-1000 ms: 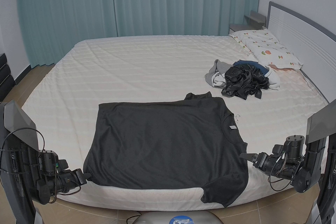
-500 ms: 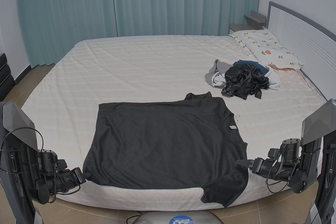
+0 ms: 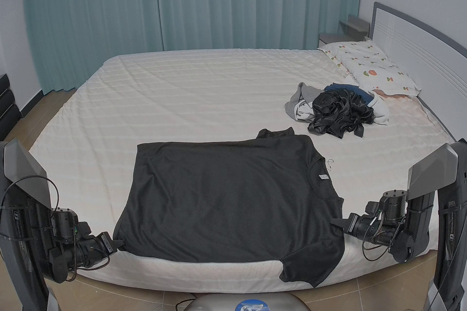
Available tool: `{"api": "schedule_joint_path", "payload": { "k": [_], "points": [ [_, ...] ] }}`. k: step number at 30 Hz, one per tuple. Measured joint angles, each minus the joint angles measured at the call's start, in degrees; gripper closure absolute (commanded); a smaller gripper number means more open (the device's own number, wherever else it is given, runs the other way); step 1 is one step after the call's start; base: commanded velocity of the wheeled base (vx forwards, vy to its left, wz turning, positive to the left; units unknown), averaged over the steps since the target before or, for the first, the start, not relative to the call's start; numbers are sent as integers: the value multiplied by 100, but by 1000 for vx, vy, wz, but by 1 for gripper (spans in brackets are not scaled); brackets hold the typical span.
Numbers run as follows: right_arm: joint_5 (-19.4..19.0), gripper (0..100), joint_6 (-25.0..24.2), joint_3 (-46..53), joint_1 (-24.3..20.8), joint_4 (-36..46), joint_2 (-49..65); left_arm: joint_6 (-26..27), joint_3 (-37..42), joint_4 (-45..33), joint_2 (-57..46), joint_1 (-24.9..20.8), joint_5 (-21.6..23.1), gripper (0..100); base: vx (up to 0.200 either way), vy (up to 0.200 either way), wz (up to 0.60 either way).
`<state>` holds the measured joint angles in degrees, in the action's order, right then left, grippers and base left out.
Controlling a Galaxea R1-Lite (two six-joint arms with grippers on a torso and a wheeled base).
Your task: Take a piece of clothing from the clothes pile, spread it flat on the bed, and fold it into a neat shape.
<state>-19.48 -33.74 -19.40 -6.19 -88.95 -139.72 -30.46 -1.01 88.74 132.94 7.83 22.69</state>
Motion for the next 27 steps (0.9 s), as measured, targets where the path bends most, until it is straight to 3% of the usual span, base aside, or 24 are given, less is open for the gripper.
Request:
{"api": "schedule_joint_path", "payload": {
  "k": [6, 16, 17, 27],
  "points": [
    [0, 100, 17, -358, 68, 13, 33, -62, 0, -2, 6, 24, 0, 100, 0, 0, 0],
    [0, 100, 85, -1285, 77, 1042, 179, -233, 0, 0, 6, 33, -2, 100, 0, 0, 0],
    [0, 0, 90, -1365, 77, 1064, 184, -235, 0, 0, 6, 33, 0, 100, 0, 0, 0],
    [-9, 0, 101, -1618, 166, 1108, 83, -244, 0, 0, 24, 40, -2, 100, 0, 0, 0]
  ]
}}
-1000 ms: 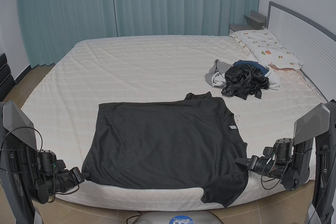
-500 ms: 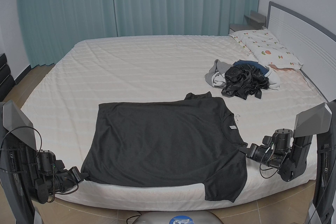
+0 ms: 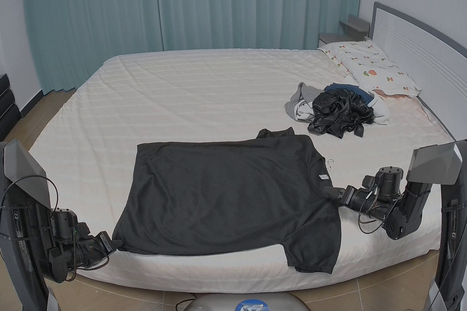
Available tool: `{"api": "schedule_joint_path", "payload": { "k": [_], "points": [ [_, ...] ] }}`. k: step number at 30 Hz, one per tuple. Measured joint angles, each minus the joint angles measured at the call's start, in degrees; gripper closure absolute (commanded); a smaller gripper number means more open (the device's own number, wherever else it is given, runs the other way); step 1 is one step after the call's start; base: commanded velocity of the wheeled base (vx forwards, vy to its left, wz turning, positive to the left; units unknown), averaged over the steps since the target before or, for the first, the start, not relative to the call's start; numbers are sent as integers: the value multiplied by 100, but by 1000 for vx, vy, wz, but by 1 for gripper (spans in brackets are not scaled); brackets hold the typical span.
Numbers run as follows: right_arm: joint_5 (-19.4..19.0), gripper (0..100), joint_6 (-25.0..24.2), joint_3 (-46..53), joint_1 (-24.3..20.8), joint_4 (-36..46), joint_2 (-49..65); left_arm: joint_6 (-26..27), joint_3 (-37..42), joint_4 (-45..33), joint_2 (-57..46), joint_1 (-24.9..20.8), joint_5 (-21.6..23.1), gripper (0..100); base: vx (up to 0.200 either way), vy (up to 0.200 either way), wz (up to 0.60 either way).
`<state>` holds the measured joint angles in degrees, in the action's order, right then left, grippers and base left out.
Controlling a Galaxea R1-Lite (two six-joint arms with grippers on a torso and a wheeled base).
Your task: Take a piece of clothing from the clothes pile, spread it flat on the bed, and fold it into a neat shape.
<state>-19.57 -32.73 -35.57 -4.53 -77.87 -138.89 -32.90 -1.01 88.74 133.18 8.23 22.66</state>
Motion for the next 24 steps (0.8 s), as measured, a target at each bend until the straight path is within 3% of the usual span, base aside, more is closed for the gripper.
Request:
{"api": "schedule_joint_path", "payload": {
  "k": [7, 14, 24],
  "points": [
    [-112, 0, 44, 514, 256, -49, 99, 0, 0, 0, 15, 1, 2, 100, 0, 0, 0],
    [-666, 0, 107, 1507, 377, -432, 433, -2, 0, 0, 20, 1, 2, 100, 0, 0, 0],
    [-844, 0, 318, 2217, 71, -1103, 204, -119, 0, 0, 17, 1, 2, 100, 0, 0, 0]
  ]
}}
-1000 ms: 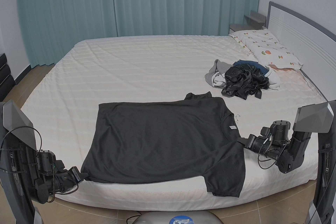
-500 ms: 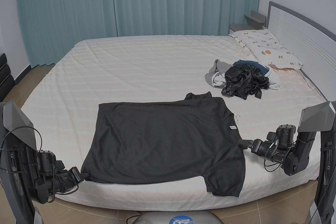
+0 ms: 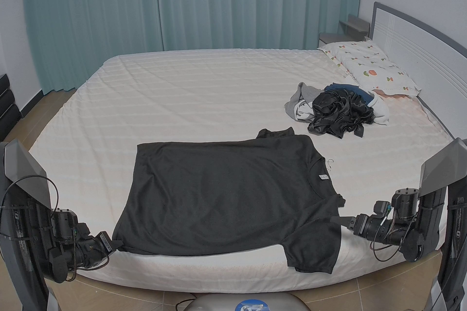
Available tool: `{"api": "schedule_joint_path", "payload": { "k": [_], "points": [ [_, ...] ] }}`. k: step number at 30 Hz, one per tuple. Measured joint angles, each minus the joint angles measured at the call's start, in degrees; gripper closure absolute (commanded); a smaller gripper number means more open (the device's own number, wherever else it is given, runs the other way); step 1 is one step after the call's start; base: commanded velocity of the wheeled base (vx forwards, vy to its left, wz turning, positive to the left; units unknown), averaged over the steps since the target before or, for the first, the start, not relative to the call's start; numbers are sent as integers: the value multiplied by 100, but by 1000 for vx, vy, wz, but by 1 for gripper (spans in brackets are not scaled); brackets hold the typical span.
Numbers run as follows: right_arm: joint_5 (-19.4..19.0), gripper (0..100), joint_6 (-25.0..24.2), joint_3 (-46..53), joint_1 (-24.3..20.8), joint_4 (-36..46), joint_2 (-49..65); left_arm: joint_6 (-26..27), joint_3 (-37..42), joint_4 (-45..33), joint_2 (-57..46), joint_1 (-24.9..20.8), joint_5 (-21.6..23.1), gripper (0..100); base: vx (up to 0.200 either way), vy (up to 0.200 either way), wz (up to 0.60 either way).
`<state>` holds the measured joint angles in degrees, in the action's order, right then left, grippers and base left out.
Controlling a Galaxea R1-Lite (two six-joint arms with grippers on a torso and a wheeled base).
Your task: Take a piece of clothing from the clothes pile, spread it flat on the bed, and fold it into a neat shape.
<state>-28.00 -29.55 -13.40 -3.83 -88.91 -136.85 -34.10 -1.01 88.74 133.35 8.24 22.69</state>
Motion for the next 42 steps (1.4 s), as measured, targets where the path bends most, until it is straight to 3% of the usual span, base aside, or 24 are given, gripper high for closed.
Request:
{"api": "schedule_joint_path", "payload": {
  "k": [22, 23, 42],
  "points": [
    [-21, 0, 33, -57, -291, -13, -334, -6, 0, 0, -6, 0, 0, 100, 0, 0, 0],
    [-7, 100, 33, -73, -295, -16, -347, -9, 0, 0, -9, 0, 0, 100, 0, 0, 0],
    [-5, 100, 167, 401, 33, -2, -68, 5, 0, 0, -57, 57, -27, 100, 0, 0, 0]
  ]
}}
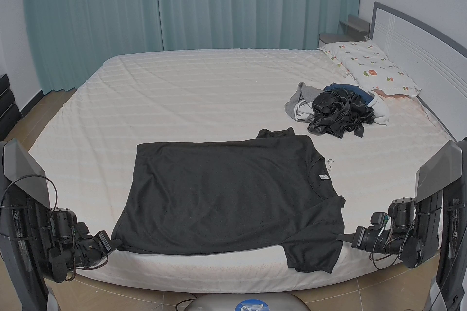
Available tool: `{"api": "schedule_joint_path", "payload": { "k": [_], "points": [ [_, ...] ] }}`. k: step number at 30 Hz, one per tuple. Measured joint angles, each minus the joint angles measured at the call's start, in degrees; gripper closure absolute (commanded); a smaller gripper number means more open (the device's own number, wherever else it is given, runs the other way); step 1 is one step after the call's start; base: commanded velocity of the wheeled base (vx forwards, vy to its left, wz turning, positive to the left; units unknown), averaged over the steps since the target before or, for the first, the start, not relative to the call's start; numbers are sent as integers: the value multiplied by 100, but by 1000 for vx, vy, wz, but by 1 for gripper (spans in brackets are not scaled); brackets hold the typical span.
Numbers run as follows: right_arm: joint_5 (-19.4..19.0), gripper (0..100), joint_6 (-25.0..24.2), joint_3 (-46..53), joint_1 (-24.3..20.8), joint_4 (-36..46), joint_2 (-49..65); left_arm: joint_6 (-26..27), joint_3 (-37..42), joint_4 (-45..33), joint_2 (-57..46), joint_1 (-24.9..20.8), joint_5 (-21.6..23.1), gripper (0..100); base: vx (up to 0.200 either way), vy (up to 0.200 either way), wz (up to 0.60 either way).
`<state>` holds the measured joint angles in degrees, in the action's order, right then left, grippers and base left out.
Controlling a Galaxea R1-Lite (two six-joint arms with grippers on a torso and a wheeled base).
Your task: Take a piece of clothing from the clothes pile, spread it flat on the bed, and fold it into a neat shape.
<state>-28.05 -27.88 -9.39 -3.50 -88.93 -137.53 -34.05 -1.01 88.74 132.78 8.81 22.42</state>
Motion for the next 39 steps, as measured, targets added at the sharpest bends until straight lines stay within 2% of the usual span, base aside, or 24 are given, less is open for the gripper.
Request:
{"api": "schedule_joint_path", "payload": {
  "k": [3, 11, 18, 22, 27, 33, 39],
  "points": [
    [-16, 100, 55, 201, 37, -2, 148, 13, 0, 0, -63, 39, -9, 100, 0, 0, 0],
    [-38, 100, 569, 711, 194, -2, 379, 143, 0, -187, -268, 118, -50, 100, 0, 0, 0],
    [-39, 100, 621, 827, 212, -5, 495, 696, 0, -917, -502, 144, -110, 100, 0, 0, 0],
    [-38, 100, 631, 835, 179, 44, 571, 1044, 2, -1218, -684, 157, -436, 100, 0, 0, 0],
    [-33, 100, 719, 837, 166, 532, 783, 1197, 0, -1286, -773, 162, -573, 100, 0, 0, 0],
    [-33, 100, 1176, 840, 210, 1303, 1061, 1410, 0, -1590, -806, 155, -680, 100, 0, 0, 0],
    [-33, 100, 1359, 840, 235, 1854, 1349, 1690, 0, -1875, -841, 155, -901, 100, 0, 0, 0]
  ]
}}
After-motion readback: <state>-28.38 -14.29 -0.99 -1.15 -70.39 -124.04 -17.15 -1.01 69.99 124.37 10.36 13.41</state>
